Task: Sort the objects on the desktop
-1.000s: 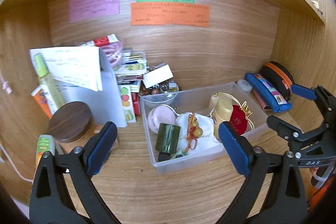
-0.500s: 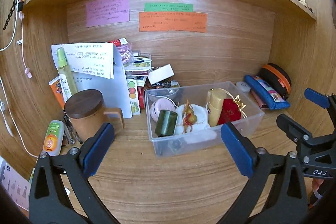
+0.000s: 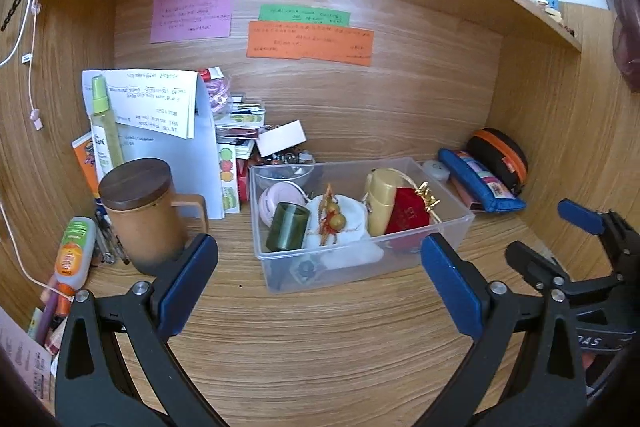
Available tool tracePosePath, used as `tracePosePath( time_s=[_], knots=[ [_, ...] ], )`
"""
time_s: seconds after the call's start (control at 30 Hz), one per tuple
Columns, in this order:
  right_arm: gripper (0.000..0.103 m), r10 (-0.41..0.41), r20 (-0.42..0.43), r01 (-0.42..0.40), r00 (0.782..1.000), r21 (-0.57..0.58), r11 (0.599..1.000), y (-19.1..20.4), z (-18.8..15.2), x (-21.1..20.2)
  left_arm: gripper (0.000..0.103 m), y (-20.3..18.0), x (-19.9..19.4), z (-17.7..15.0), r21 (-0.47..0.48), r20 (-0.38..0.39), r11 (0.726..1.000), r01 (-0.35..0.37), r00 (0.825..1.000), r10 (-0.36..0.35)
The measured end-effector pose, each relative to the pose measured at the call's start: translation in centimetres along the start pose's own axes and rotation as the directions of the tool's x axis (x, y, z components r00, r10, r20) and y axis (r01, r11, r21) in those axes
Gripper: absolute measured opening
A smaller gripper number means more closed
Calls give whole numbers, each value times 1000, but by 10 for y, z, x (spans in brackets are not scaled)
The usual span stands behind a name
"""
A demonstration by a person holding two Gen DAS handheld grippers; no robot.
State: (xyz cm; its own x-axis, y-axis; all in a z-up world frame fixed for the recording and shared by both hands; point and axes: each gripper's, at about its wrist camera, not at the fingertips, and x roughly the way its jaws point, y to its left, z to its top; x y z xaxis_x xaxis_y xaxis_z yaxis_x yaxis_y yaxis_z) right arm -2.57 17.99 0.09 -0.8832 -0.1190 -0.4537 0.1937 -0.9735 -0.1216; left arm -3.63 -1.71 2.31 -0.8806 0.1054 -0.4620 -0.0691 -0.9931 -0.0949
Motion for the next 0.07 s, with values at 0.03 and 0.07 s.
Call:
tracePosePath(
  time_s=[0.03,0.07],
  knots=[
    [103,2,0,-2,1000,1,1000,0,0,0,103,0,0,0,-4,-3,1000,-2,1000,2],
    [103,2,1,-2,1000,4,1000,0,1,1,103,0,1,1,-8,-7,1000,1,1000,-1]
  ],
)
